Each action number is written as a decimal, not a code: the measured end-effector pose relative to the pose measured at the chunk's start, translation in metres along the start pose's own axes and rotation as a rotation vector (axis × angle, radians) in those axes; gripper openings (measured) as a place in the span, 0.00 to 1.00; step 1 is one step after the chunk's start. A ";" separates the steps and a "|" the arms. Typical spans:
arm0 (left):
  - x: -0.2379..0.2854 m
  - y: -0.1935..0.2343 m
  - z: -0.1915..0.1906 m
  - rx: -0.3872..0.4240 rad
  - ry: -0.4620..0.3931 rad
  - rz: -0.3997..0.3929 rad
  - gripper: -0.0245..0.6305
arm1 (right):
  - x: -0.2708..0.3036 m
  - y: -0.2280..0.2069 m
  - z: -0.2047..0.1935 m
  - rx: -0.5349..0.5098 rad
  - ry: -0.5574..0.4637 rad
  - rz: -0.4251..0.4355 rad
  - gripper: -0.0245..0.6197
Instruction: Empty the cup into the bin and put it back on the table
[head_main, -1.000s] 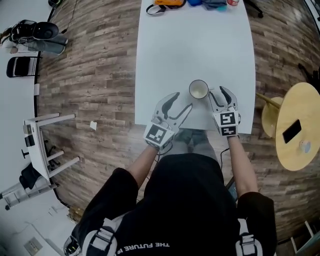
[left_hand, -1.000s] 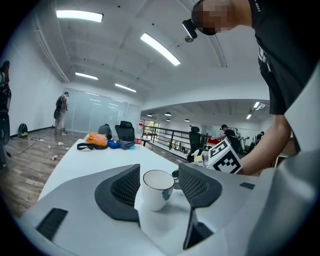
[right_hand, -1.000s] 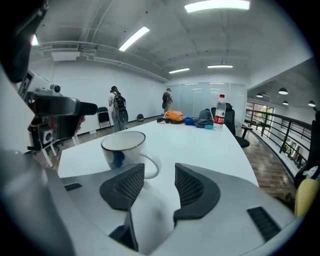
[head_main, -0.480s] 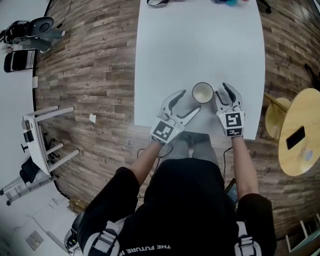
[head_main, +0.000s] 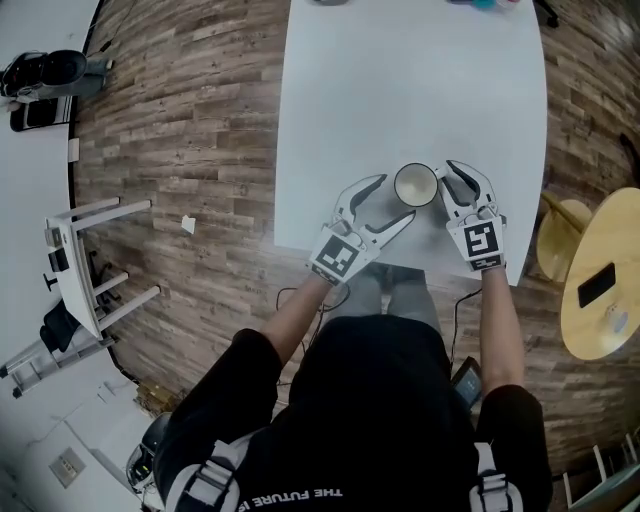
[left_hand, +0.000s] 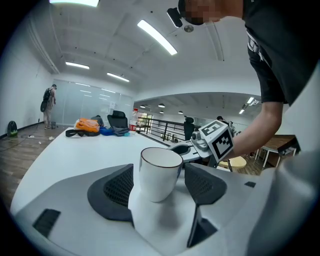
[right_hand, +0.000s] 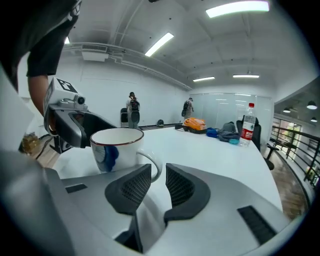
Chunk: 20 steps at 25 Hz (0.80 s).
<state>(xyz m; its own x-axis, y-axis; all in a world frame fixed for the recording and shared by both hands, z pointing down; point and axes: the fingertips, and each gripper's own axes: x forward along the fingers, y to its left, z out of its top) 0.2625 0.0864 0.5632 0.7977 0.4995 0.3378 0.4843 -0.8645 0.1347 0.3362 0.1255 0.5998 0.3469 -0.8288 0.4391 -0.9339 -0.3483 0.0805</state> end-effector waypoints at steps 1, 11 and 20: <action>0.001 0.001 -0.002 0.002 0.002 0.000 0.52 | 0.003 0.000 0.000 -0.007 -0.005 0.040 0.19; 0.016 0.001 -0.017 0.029 0.007 0.029 0.60 | 0.003 0.000 0.000 0.272 -0.029 0.033 0.10; 0.038 -0.013 -0.024 0.020 0.007 -0.055 0.60 | -0.001 0.008 -0.001 0.479 0.002 0.029 0.10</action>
<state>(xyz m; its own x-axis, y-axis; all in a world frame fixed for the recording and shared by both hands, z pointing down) 0.2778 0.1150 0.5967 0.7670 0.5460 0.3370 0.5345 -0.8343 0.1352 0.3288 0.1240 0.6013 0.3204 -0.8404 0.4371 -0.7981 -0.4880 -0.3533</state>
